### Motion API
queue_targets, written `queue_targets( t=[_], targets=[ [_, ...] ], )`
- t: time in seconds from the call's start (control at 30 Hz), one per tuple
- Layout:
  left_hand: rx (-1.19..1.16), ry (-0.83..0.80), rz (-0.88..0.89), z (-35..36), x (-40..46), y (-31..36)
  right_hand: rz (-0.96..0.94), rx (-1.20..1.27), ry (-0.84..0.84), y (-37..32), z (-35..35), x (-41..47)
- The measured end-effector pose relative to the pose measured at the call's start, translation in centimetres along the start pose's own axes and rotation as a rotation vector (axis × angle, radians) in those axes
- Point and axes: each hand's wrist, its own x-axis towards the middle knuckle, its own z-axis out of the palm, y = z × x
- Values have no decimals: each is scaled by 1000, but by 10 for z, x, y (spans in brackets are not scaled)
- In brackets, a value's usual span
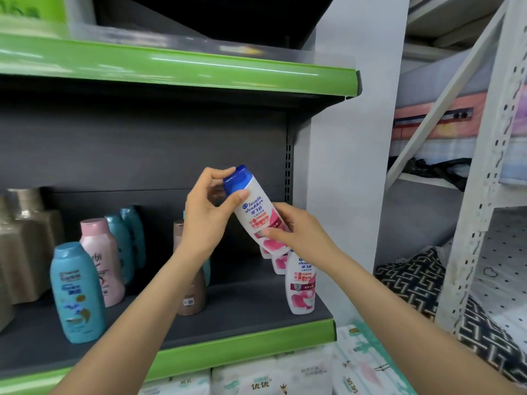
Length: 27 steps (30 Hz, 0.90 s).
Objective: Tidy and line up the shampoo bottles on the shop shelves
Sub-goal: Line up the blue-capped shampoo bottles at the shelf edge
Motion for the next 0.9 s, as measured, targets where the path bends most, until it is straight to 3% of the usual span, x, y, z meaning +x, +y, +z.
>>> queue_targets(
  t=[0.17, 0.37, 0.53, 0.63, 0.8, 0.9],
  targets=[
    [-254, 10, -185, -11, -12, 1, 11, -92, 61, -6, -5, 5],
    [-138, -59, -523, -17, -14, -4, -181, -649, 281, -1, -10, 0],
    [-203, -164, -645, -18, -10, -1, -339, -704, 374, 8, -12, -3],
    [-211, -116, -516, -20, -13, 3, -218, -593, 326, 11, -18, -2],
    [-175, -18, -336, -22, -18, 2, -48, -63, 153, 8, -35, -4],
    [-178, -13, -277, -23, -20, 0, 66, 308, 150, 10, -42, -8]
  ],
)
